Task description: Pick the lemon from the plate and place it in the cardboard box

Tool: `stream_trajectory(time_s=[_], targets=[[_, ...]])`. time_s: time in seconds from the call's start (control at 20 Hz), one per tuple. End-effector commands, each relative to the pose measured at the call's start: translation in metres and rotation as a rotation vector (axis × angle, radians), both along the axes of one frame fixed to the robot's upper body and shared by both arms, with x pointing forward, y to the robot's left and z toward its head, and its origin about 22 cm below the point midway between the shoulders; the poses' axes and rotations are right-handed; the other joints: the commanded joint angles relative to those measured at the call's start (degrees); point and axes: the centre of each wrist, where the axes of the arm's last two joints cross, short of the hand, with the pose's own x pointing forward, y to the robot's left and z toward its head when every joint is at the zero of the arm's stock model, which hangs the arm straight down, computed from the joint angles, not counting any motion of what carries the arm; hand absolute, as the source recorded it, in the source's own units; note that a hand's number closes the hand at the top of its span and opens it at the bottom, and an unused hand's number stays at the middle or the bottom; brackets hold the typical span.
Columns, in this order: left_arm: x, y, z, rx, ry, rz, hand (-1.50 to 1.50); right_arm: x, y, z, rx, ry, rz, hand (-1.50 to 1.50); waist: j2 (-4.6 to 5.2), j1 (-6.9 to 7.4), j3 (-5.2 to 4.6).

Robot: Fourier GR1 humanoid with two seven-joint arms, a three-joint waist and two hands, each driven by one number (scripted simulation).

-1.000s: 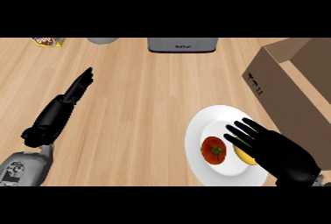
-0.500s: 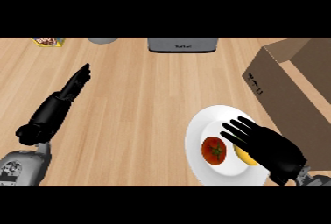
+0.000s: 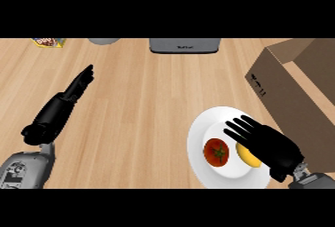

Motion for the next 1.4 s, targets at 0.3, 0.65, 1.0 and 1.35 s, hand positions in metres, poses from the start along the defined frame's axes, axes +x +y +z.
stream_trajectory(time_s=[0.3,0.65,1.0,1.35], targets=[[0.006,-0.006,0.012,0.003,-0.002,-0.003,0.0,0.019,0.008,-0.022,0.053,-0.044,0.176,1.5,0.05,0.1,0.02],[-0.003,-0.004,-0.004,-0.014,-0.018,-0.026,0.0,0.05,0.035,-0.028,0.187,-0.064,-0.067,1.5,0.32,1.34,0.01],[0.009,-0.014,0.008,-0.003,-0.009,-0.057,0.0,0.102,0.085,0.005,0.371,-0.058,-0.605,1.5,0.79,3.0,0.06],[0.006,-0.015,-0.003,-0.012,-0.005,-0.041,0.0,0.141,0.131,0.053,0.396,-0.392,-0.544,1.5,0.26,1.32,0.0]])
